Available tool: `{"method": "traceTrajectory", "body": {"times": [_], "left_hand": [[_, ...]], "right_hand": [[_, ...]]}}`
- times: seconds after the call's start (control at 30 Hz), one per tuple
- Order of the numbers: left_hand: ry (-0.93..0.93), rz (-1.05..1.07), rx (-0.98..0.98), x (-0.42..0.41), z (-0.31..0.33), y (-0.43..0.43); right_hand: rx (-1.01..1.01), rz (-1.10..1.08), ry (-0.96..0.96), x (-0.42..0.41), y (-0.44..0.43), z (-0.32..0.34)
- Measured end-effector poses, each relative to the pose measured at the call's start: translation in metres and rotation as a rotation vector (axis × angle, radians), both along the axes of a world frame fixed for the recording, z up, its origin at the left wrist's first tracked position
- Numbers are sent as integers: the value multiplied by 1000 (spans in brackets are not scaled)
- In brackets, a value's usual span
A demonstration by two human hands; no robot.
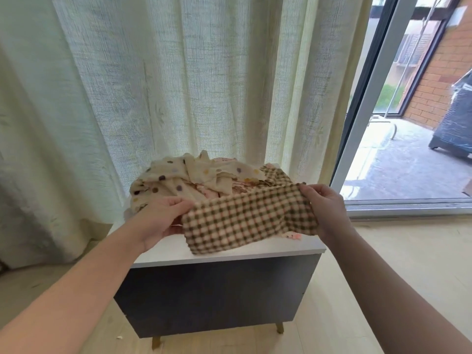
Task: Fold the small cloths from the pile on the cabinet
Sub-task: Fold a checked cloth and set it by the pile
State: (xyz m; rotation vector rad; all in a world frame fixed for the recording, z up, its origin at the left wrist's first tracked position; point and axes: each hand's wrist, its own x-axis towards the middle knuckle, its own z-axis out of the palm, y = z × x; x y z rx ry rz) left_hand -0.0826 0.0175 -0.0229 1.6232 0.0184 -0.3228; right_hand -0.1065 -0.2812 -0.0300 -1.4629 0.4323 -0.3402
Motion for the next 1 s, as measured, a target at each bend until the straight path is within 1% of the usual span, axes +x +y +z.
{"method": "traceTrajectory", "body": {"times": [0.1, 0.17, 0.23, 0.3, 0.33, 0.4, 0.47, 0.53, 0.6, 0.67, 0.73, 0.8, 0.87, 0.93, 1.0], "left_hand": [[75, 144, 15, 8, -8, -4], [129, 231, 22, 14, -14, -6], [189, 210, 1, 15, -18, -8], [194, 138, 18, 13, -24, -8], [176, 132, 39, 13, -30, -7], [105, 194, 92, 14, -39, -7], [5, 271, 224, 14, -43, -11], [-90, 324, 375, 12, -43, -18], [-129, 358, 406, 8, -43, -25], [-89, 333, 371, 8, -44, -26], [-57, 282, 360, 9, -47, -24], [-80, 242, 347, 7, -46, -22], [-105, 242, 262, 4, -45, -22], [-108, 270, 124, 0, -43, -23], [-82, 284, 6, -3, -42, -22]], "right_hand": [[104, 74, 149, 5, 0, -9], [133, 99, 215, 9, -1, -17], [115, 85, 250, 12, -1, -27], [91, 68, 254, 14, -2, -34], [70, 74, 251, 15, -3, -36], [7, 123, 248, 15, -4, -37], [-68, 161, 225, 15, -4, -39], [-159, 140, 196, 16, -2, -41], [-233, 96, 180, 16, 0, -44], [-277, 81, 182, 15, 1, -44], [-333, 116, 209, 12, 2, -44], [-392, 138, 211, 10, 1, -43], [-413, 111, 174, 7, 0, -43], [-355, 99, 136, 5, -2, -42], [-224, 143, 119, 3, -3, -42]]}}
